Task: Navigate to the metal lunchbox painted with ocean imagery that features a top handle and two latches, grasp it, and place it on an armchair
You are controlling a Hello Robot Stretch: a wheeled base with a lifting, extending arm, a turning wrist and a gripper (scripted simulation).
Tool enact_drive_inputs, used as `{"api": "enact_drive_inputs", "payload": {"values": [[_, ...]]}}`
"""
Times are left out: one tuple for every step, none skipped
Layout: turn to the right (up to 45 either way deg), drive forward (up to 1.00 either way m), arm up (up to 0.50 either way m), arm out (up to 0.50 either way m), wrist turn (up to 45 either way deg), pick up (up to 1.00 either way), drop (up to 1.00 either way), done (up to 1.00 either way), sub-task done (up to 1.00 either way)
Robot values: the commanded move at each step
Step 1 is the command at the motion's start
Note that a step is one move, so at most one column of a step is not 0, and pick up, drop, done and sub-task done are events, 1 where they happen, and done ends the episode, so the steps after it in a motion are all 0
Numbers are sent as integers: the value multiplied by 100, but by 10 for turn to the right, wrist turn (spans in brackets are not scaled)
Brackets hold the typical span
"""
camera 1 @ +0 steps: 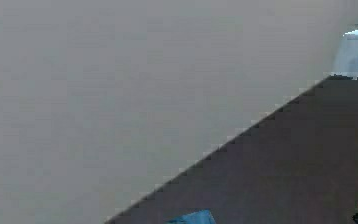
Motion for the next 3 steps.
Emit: {"api": "enact_drive_inputs", "payload": {"values": [[-390, 0, 0, 0, 0, 0, 0, 0, 0], [0, 50, 0, 0, 0, 0, 0, 0, 0], [-30, 0, 0, 0, 0, 0, 0, 0, 0]]}}
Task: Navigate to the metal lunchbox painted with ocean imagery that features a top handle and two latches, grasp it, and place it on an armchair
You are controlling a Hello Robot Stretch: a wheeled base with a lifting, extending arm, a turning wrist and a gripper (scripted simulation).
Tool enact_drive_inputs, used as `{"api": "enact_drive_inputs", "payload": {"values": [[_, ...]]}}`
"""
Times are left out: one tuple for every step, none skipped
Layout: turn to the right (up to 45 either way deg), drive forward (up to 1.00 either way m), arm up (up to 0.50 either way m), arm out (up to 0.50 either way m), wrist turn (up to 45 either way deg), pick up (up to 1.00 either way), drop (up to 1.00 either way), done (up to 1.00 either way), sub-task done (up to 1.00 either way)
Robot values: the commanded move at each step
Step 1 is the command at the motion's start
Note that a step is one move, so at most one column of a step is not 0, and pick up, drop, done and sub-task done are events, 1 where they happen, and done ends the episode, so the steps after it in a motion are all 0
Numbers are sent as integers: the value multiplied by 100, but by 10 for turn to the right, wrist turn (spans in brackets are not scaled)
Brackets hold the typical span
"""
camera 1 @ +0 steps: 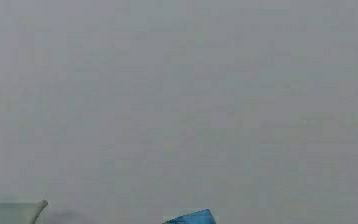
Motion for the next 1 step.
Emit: {"api": "enact_drive_inputs", "payload": {"values": [[30, 0, 0, 0, 0, 0, 0, 0, 0]]}}
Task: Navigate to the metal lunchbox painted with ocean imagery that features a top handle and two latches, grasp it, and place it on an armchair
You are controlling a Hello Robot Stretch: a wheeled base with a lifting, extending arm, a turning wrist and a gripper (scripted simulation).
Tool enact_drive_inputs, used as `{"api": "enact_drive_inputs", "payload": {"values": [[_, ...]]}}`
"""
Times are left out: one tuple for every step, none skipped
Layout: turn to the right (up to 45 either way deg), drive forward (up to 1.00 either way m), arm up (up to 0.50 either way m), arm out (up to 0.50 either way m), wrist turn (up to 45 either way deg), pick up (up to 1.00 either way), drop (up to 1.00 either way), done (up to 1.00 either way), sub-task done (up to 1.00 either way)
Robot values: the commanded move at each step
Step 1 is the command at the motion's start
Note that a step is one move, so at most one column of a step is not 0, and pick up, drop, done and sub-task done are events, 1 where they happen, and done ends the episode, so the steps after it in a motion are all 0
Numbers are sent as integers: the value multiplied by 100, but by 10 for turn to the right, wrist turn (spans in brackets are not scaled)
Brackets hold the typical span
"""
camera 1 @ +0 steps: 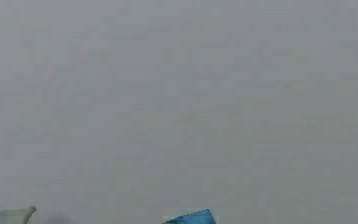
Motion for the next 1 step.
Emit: {"api": "enact_drive_inputs", "payload": {"values": [[-450, 0, 0, 0, 0, 0, 0, 0, 0]]}}
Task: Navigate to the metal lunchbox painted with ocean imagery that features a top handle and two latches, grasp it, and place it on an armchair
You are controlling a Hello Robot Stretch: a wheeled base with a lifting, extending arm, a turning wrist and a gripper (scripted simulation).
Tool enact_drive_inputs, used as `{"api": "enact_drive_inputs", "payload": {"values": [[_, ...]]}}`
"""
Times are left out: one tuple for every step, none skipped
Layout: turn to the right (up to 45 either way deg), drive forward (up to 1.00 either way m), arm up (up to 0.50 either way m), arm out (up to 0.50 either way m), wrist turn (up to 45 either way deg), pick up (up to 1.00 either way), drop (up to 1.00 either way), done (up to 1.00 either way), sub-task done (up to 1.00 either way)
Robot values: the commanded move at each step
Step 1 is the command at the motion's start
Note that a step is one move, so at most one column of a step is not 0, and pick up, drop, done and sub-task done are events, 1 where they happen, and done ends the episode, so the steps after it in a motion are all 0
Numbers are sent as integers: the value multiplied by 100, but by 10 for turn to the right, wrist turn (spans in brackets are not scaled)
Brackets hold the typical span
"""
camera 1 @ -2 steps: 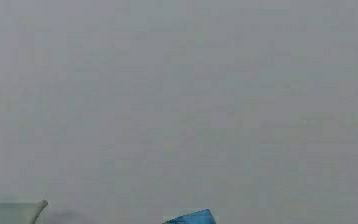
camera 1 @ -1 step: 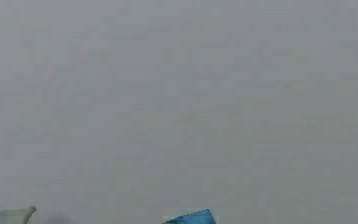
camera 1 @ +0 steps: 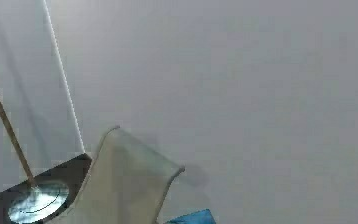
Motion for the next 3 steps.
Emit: {"api": "enact_drive_inputs", "payload": {"values": [[-450, 0, 0, 0, 0, 0, 0, 0, 0], [0, 30, 0, 0, 0, 0, 0, 0, 0], [-450, 0, 0, 0, 0, 0, 0, 0, 0]]}}
